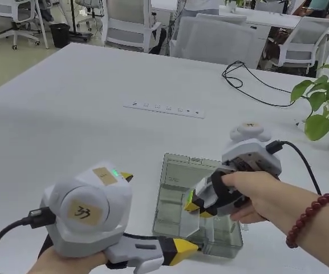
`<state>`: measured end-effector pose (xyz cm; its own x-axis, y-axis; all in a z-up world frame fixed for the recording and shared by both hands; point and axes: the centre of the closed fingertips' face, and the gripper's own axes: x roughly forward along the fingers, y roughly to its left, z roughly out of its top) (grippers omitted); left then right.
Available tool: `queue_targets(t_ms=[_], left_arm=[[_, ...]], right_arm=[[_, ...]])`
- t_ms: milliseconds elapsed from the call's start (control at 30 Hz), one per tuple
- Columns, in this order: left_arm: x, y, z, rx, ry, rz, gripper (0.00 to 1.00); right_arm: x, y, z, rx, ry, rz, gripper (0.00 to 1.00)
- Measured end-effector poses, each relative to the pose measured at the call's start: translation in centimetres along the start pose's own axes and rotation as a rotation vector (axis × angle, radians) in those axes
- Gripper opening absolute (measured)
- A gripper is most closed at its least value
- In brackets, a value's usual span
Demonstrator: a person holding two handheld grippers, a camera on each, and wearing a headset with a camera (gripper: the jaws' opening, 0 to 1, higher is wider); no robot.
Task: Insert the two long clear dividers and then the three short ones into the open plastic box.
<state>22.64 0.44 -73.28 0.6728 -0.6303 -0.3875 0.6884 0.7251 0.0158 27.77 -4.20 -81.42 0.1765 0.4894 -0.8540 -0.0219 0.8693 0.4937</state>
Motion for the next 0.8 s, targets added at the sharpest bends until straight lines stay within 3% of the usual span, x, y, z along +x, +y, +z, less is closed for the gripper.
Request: queue_targets(t_ms=[367, 800], left_arm=[[-0.01, -0.01, -0.03, -0.008, 0.002, -0.003, 1.0], [-0.3, 0.17, -0.09, -0.011, -0.002, 0.002, 1.0]], right_arm=[[0.18, 0.38, -0.02, -0.135, 0.013, -0.072, 0.07], [0.28, 0.43, -0.07, -0.221, 0.037, -0.129, 0.07]])
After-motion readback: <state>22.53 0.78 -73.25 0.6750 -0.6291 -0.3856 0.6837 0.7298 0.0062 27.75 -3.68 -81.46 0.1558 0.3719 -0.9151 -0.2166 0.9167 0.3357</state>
